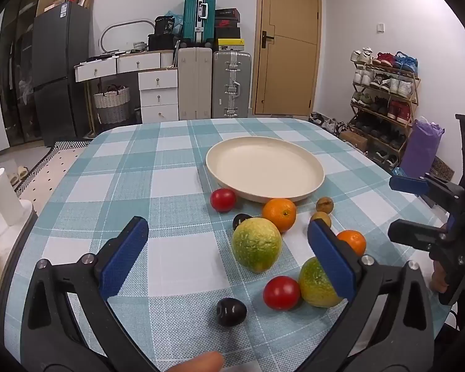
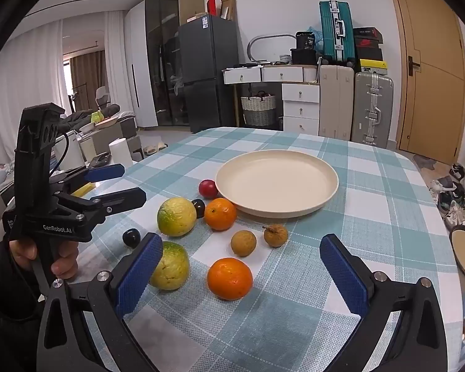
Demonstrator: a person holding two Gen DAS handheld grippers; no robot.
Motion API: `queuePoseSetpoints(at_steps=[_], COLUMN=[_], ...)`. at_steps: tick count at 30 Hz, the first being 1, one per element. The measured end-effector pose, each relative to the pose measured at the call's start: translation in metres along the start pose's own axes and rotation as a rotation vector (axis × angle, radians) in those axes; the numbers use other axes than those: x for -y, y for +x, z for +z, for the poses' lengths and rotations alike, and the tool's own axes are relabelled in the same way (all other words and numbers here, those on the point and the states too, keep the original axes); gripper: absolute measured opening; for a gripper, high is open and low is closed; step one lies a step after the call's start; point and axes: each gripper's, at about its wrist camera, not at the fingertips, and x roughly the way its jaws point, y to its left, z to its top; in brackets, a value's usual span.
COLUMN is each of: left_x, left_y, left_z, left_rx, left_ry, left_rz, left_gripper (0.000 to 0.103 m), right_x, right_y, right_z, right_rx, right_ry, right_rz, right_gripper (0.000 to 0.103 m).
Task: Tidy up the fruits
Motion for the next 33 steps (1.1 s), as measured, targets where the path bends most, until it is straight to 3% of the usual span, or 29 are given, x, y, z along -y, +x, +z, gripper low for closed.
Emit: queuePoseSetpoints(at_steps=[33], left_x=[0.0002], left_y=[0.0001], left_z=[0.0001], left_rx=[-0.009], left_ry=[0.003], left_rz=[0.002], left_gripper=[0.102], right_x=[-0.0007], right_y=[-0.0001], right_z=[-0.0005], right_rx=[0.001], right_ry=[0.004], right_rz=[0.024], right_gripper=[0.103])
